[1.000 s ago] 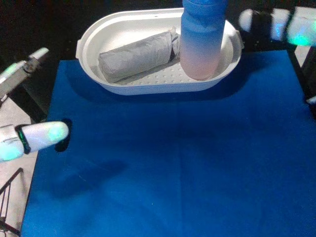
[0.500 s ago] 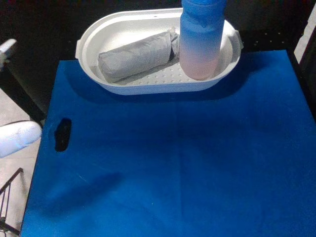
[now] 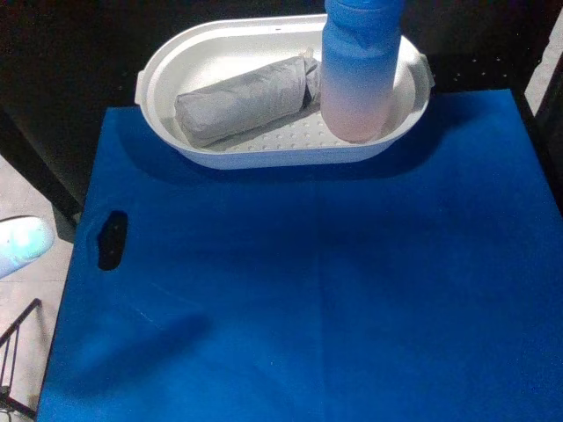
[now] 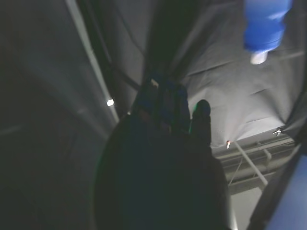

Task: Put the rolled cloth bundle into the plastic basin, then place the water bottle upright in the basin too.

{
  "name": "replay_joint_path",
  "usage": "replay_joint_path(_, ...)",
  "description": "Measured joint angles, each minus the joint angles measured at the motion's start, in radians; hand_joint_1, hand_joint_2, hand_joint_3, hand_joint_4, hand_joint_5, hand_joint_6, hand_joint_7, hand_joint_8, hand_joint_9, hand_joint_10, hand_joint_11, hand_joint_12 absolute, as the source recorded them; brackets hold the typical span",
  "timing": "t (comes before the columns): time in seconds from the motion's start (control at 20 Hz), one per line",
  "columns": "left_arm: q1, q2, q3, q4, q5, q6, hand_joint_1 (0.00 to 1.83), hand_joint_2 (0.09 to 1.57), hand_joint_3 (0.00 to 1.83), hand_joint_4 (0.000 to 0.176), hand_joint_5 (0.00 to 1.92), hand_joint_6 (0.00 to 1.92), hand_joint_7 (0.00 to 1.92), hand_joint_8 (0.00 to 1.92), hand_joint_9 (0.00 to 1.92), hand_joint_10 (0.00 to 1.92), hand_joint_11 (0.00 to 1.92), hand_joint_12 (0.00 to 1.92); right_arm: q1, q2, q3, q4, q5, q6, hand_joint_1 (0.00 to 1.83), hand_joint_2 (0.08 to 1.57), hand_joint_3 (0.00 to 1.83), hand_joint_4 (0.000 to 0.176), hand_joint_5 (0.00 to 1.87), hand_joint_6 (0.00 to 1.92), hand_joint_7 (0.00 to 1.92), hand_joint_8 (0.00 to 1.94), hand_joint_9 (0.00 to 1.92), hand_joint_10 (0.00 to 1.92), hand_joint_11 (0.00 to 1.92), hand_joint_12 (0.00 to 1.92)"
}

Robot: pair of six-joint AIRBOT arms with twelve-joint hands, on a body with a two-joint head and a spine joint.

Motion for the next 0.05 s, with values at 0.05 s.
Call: replay_joint_path(0.05, 0.000, 0.000, 0.000, 0.005, 0.000, 0.000, 0.25, 0.97, 0.01, 0.176, 0.00, 0.00, 0.00, 0.00, 0.06, 0.01, 0.17, 0.09, 0.008, 0.006, 0.000, -0.001, -0.003, 0.000, 0.75, 0.95, 0.02, 0.176, 0.00, 0.00, 0.00, 0.00, 0.00, 0.00, 0.00, 0.00)
